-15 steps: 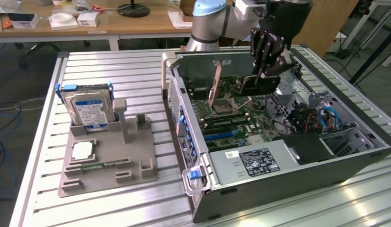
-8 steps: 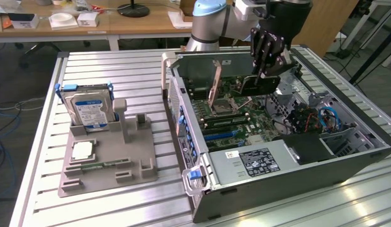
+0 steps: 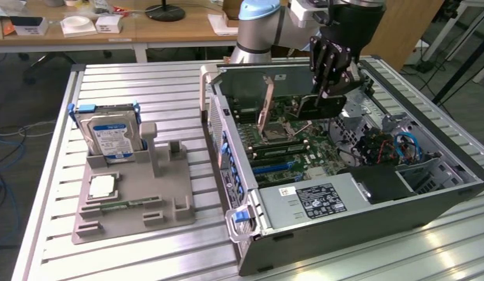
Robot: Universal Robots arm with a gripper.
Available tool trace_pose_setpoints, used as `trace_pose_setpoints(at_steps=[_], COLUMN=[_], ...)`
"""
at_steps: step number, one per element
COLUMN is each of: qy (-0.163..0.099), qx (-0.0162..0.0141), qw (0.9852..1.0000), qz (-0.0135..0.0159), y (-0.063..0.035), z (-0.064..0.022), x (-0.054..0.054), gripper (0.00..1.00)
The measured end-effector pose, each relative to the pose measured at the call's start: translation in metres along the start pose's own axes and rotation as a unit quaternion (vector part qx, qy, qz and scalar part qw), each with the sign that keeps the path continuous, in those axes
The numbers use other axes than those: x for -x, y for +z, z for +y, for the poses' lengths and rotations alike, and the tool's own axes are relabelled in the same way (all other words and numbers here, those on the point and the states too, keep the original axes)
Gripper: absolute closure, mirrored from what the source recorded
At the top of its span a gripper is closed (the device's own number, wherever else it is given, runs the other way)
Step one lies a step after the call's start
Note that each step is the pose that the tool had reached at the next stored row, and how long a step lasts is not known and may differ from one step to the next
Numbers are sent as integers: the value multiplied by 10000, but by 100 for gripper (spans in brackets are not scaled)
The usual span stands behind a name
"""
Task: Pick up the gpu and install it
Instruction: 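Insert the gpu into the slot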
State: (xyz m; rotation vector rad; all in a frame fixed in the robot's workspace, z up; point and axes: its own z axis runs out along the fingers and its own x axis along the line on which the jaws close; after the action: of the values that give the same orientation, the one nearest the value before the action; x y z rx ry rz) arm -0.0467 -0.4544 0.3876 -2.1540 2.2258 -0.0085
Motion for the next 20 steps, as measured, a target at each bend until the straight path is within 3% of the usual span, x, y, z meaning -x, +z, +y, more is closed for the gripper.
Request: trace_pose_setpoints(at_steps=[8, 20], qy=[-1, -4], qx=[-1, -3], qw=[10000, 10000], qz=[30, 96], y=[42, 112], z=[2, 4], x=[0, 3], gripper=[74, 74])
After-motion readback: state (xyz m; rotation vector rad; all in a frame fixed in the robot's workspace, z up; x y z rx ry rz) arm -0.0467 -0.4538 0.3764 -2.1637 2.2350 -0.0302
